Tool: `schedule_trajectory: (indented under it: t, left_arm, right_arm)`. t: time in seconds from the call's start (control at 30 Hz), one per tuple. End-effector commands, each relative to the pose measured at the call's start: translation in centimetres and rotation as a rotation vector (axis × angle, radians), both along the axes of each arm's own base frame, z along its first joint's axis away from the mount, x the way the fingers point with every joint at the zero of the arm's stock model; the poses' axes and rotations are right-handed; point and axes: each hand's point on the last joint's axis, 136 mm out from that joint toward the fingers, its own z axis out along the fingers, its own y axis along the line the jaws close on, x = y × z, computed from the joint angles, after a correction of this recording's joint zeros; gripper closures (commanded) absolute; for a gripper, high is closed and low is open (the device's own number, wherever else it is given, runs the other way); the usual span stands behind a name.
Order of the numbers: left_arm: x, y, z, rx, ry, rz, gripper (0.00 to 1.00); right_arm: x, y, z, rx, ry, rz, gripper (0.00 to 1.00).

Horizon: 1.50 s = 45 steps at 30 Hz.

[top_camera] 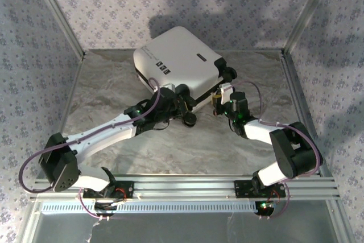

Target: Pack the luggage

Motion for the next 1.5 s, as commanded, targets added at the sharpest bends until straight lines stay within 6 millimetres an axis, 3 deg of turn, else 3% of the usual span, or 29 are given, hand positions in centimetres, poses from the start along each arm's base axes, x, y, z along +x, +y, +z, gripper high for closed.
schedule_trajectory:
  t: [0.0, 0.2, 0.33, 0.37, 0.43, 0.5, 0.6, 0.7, 0.8, 1.0, 1.3, 1.47]
  left_arm:
    - [3.0, 6.0, 1.8, 0.087, -0.111, 0.148, 0.91]
    - [3.8, 10.8, 3.9, 0.135, -0.149, 0.215, 0.91]
    - [3.8, 12.3, 4.4, 0.176, -0.153, 0.229, 0.89]
    - [3.5, 12.0, 4.4, 0.175, -0.144, 0.208, 0.85]
    - [2.9, 10.8, 4.2, 0.168, -0.123, 0.154, 0.69]
    - [1.9, 8.7, 4.2, 0.189, -0.126, 0.088, 0.41]
    - [0.4, 5.4, 3.9, 0.241, -0.133, 0.008, 0.32]
    - [-0.1, 2.9, 3.7, 0.267, -0.132, -0.026, 0.28]
    - [0.1, 1.6, 2.9, 0.315, -0.124, -0.019, 0.26]
    - [1.4, 2.2, 1.1, 0.489, -0.088, 0.052, 0.23]
    - [3.1, 1.1, -0.8, 0.590, -0.076, 0.056, 0.24]
    - [4.1, 2.0, -1.9, 0.691, -0.090, 0.096, 0.38]
  right_arm:
    - [1.3, -1.6, 1.9, -0.004, -0.059, -0.073, 1.00]
    - [2.4, -3.3, 1.7, -0.042, -0.047, -0.169, 1.00]
    - [2.5, -3.1, 1.8, -0.037, -0.050, -0.162, 1.00]
    - [2.3, -2.7, 1.8, -0.031, -0.055, -0.141, 1.00]
    - [2.1, -2.1, 1.9, -0.035, -0.058, -0.118, 1.00]
    - [1.9, -1.7, 1.8, -0.042, -0.057, -0.105, 1.00]
    - [1.8, -1.4, 1.7, -0.039, -0.054, -0.095, 1.00]
    - [1.7, -1.1, 1.8, -0.034, -0.055, -0.085, 1.00]
    - [1.5, -0.6, 1.7, -0.036, -0.053, -0.070, 1.00]
    - [1.1, -0.1, 1.4, -0.038, -0.050, -0.049, 1.00]
    - [0.8, 0.2, 1.2, -0.037, -0.050, -0.037, 1.00]
    - [0.7, 0.1, 1.1, -0.042, -0.049, -0.036, 1.00]
